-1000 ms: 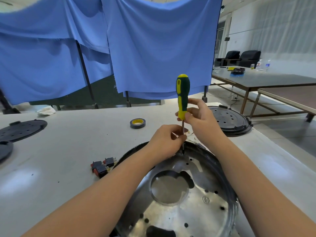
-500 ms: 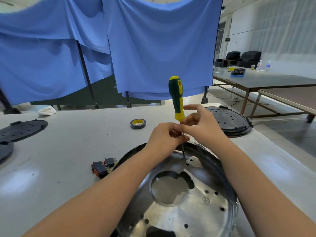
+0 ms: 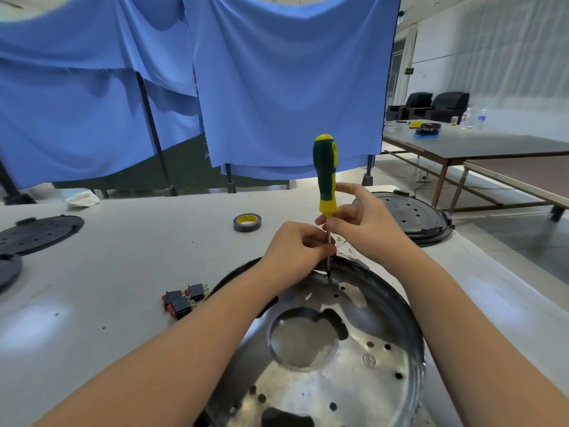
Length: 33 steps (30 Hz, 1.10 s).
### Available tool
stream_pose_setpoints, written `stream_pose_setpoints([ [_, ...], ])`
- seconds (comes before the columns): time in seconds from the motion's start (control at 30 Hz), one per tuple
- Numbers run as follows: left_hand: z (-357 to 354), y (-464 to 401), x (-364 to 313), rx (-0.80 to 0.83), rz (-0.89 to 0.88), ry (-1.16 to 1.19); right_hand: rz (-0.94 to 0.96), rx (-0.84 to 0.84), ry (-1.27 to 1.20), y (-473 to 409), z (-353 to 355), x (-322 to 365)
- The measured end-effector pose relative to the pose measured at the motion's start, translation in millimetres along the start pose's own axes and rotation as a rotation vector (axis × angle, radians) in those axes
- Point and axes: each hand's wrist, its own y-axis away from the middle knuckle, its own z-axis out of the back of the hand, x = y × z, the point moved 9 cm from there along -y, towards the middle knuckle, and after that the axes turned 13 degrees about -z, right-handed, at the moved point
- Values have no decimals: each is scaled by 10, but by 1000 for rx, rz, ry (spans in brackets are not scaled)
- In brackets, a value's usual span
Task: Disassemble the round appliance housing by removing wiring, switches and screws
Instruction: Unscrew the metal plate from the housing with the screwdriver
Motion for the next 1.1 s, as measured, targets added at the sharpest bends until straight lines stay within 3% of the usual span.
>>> stream_pose_setpoints([
  [0.23, 23, -5, -46, -23, -25, -55, -20, -74, 73, 9, 68, -7],
  [0.43, -32, 5, 17, 37, -4, -31, -31, -48, 85, -4, 95, -12],
  [0.67, 24, -9, -16, -30, -8, -12, -48, 71, 32, -1, 21, 1],
  [0.83, 17, -9, -34, -26, -31, -36, -22, -38, 111, 1, 74, 12],
  [1.1, -35, 4, 19, 19, 8, 29, -12, 32, 91, -12, 73, 15],
])
